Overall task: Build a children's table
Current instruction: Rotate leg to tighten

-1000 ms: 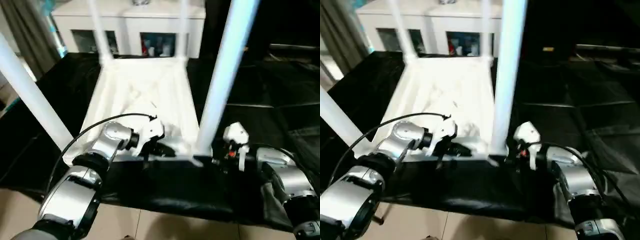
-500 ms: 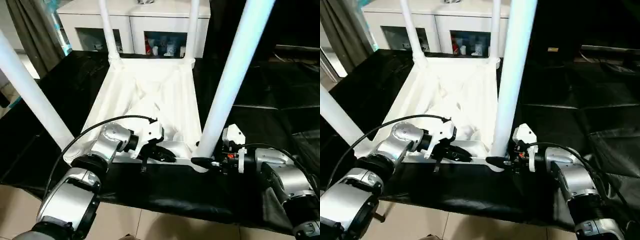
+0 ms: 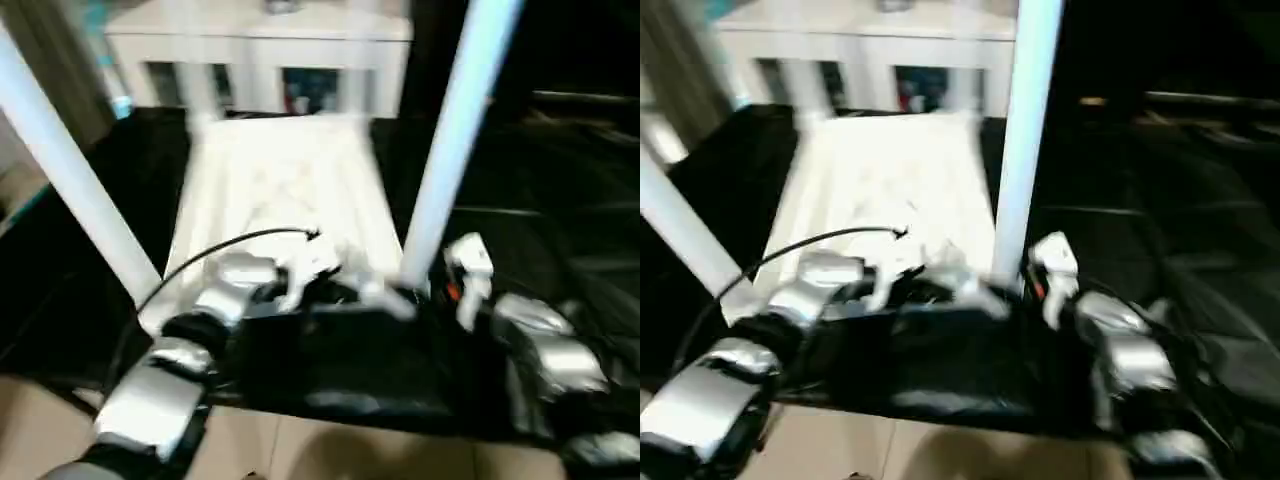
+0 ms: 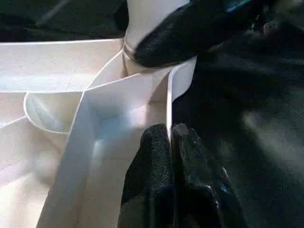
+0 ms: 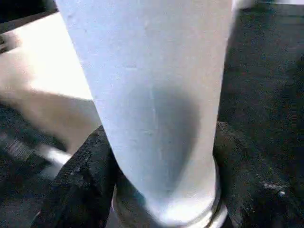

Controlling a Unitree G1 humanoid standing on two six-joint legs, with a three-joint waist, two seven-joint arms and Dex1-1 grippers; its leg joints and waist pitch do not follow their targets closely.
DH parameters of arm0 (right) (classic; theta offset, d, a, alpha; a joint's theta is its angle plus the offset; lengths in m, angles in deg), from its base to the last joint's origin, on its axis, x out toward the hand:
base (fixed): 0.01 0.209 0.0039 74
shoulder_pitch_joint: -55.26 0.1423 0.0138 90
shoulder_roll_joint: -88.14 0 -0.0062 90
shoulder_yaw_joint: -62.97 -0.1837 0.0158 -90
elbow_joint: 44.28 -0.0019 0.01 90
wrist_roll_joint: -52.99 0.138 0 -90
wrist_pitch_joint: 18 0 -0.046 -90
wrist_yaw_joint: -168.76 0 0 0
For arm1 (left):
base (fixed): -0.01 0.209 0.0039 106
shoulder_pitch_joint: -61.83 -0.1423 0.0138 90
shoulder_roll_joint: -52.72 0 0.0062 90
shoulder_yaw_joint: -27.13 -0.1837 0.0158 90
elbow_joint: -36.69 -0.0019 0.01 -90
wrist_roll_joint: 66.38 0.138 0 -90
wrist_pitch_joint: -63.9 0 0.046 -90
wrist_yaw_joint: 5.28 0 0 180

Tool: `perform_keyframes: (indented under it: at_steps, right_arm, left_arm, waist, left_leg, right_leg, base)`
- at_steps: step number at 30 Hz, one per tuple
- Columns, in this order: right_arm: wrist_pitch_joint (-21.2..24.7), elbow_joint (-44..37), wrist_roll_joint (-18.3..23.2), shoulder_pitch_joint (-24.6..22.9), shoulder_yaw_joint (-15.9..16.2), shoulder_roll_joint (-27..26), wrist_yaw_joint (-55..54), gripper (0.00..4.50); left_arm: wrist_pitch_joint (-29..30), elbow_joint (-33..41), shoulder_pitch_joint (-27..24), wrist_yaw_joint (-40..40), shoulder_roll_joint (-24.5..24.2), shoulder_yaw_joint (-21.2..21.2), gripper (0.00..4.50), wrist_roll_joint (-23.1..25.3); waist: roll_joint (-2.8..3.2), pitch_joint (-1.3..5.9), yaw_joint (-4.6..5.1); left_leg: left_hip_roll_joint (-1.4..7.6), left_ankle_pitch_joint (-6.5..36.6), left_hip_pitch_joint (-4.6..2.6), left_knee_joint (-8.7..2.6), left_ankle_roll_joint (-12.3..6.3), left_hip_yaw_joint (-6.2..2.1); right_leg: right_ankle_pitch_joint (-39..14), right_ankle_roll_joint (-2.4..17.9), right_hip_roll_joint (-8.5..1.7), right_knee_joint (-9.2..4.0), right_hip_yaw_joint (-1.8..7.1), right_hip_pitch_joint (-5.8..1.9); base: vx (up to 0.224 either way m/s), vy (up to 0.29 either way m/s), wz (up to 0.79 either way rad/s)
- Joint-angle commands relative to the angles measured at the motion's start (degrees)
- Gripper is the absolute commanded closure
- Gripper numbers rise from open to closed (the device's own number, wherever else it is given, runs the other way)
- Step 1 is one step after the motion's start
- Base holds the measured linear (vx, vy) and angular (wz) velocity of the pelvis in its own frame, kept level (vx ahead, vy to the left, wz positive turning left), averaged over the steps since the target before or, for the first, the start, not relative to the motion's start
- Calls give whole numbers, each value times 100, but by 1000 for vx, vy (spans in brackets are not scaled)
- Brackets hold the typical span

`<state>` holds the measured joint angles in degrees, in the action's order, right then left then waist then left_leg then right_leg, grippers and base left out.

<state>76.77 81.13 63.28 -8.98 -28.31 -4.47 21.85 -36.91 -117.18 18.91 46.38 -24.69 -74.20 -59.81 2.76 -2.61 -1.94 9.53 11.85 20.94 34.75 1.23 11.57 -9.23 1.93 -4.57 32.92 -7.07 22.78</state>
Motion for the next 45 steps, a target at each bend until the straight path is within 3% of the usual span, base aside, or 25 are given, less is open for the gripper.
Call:
perform_keyframes:
  at_steps: [1,4,5,7,8,10,12,20,25,30,33,38,45]
  right_arm:
    - [275,434,-302,40,127,-274,-667,193]
    - [245,519,-365,145,193,-509,-840,193]
    - [140,542,-441,185,285,-619,-862,193]
    - [-11,564,-504,208,365,-683,-837,193]
    - [-87,558,-479,220,369,-716,-789,158]
    - [-136,530,-450,224,365,-700,-707,158]
    - [-223,462,-447,213,401,-611,-516,117]
    - [-105,-483,9,-222,666,404,1728,117]
    - [37,-840,182,-376,680,837,2402,117]
    - [159,-1140,259,-485,668,1372,3110,117]
    - [193,-1193,230,-496,719,1434,3245,117]
    - [290,-1283,229,-530,861,1444,3462,117]
    - [350,-1288,281,-536,889,1409,3526,182]
  left_arm:
    - [2,92,209,-273,405,2,450,-59]
    - [61,59,237,-464,566,-14,450,-27]
    - [67,43,249,-507,638,-25,450,5]
    - [62,18,264,-553,678,-27,450,25]
    - [72,6,270,-530,677,-36,450,22]
    - [83,12,261,-472,644,-49,450,10]
    - [83,33,240,-381,582,-63,450,0]
    - [-51,133,157,565,147,-118,450,-36]
    - [-159,237,105,1207,-47,-159,450,-126]
    - [-180,484,-43,2527,-383,-234,450,-306]
    - [-175,518,-65,2712,-431,-245,450,-328]
    - [-139,568,-86,2878,-472,-246,450,-357]
    - [-107,666,-120,2917,-502,-226,450,-398]
  waist:
    - [-116,355,22]
    - [-120,376,24]
    - [-67,388,11]
    - [-94,382,25]
    - [-93,382,21]
    - [-87,379,16]
    - [-83,377,22]
    - [-119,387,-95]
    - [-107,384,-179]
    - [-101,393,-243]
    - [-95,401,-329]
    - [-103,387,-337]
    - [-104,393,-334]
  left_leg:
    - [386,1117,-41,-414,-402,-249]
    - [376,910,-16,-391,-563,-230]
    - [379,820,-12,-388,-602,-230]
    - [380,800,-8,-387,-647,-221]
    - [374,841,-14,-385,-661,-214]
    - [382,884,-19,-390,-667,-217]
    - [393,934,-28,-397,-652,-220]
    - [405,725,0,-358,-959,-190]
    - [427,755,-15,-362,-938,-194]
    - [446,732,-17,-370,-875,-201]
    - [467,681,-42,-367,-858,-194]
    - [454,741,-33,-381,-762,-203]
    - [452,698,-30,-377,-759,-202]
  right_leg:
    - [-2428,716,-551,-552,328,-285]
    - [-1968,844,-553,-492,355,-307]
    - [-1756,920,-550,-461,356,-312]
    - [-1614,960,-540,-459,357,-311]
    - [-1620,984,-547,-459,353,-314]
    - [-1692,986,-547,-465,354,-323]
    - [-1708,995,-540,-466,354,-318]
    - [-1367,1013,-525,-413,344,-353]
    - [-1550,979,-532,-423,344,-328]
    - [-1457,1035,-545,-401,356,-331]
    - [-1263,1116,-552,-377,369,-304]
    - [-1477,1033,-556,-401,359,-321]
    - [-1465,1009,-549,-397,354,-317]
  base:
    - [0,0,0]
    - [0,0,0]
    - [0,0,0]
    - [0,0,0]
    - [0,0,0]
    - [0,0,0]
    - [0,0,0]
    - [0,0,0]
    - [0,0,0]
    - [0,0,0]
    - [0,0,0]
    - [0,0,0]
    - [0,0,0]
